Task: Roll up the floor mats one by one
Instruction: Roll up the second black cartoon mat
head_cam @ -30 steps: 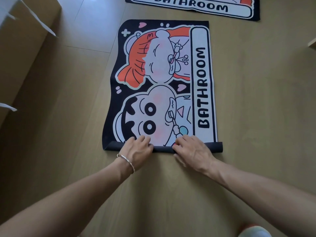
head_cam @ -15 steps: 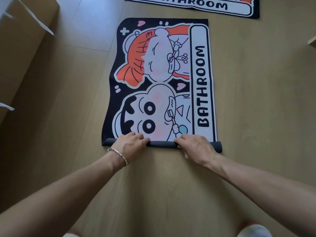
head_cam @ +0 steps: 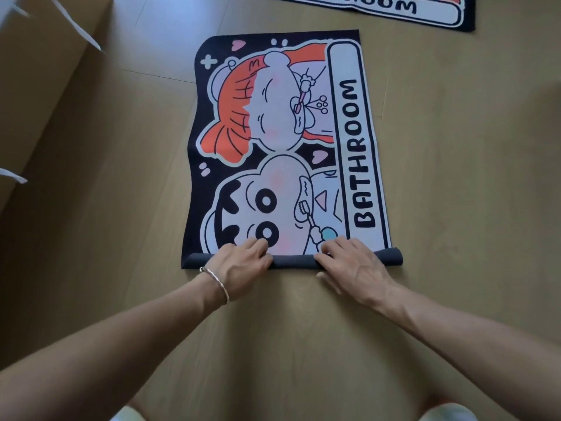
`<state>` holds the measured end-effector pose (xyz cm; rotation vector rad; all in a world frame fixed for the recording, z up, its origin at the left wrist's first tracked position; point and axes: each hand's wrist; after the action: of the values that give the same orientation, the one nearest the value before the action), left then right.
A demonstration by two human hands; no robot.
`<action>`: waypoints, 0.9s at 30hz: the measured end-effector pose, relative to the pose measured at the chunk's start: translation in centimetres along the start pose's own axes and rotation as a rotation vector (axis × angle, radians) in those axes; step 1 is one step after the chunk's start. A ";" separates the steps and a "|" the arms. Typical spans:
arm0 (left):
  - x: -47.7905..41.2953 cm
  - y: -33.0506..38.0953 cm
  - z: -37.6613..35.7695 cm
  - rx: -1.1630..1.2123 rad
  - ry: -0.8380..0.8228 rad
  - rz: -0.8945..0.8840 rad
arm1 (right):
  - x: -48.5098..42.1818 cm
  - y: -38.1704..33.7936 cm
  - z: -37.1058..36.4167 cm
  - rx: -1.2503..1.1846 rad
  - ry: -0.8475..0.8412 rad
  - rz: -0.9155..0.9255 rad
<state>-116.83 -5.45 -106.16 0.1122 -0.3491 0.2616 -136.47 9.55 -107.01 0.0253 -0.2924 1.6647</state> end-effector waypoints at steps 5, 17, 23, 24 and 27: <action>-0.7 0.5 0.1 -0.044 -0.017 0.005 | -0.8 0.4 0.2 -0.105 -0.023 -0.075; -1.5 0.0 0.5 0.052 -0.024 0.211 | -1.3 0.9 0.7 -0.019 -0.042 -0.086; -1.9 -0.6 0.6 0.032 -0.024 0.246 | -1.2 1.4 -0.4 0.027 -0.011 -0.125; -1.8 -0.6 0.5 0.032 -0.023 0.242 | -1.3 1.4 -0.4 0.027 -0.020 -0.147; -0.7 -0.9 -0.4 0.037 0.031 0.208 | -1.5 1.4 0.0 -0.006 -0.032 -0.182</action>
<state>-117.14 -6.42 -106.85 0.1082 -0.3252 0.4749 -137.67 7.93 -107.58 0.0721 -0.3105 1.4834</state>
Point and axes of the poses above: each hand's wrist, its own x-axis away from the middle knuckle, its own z-axis out of the back of the hand, y = z × x, and after that the axes turned 3 degrees about z, right-handed
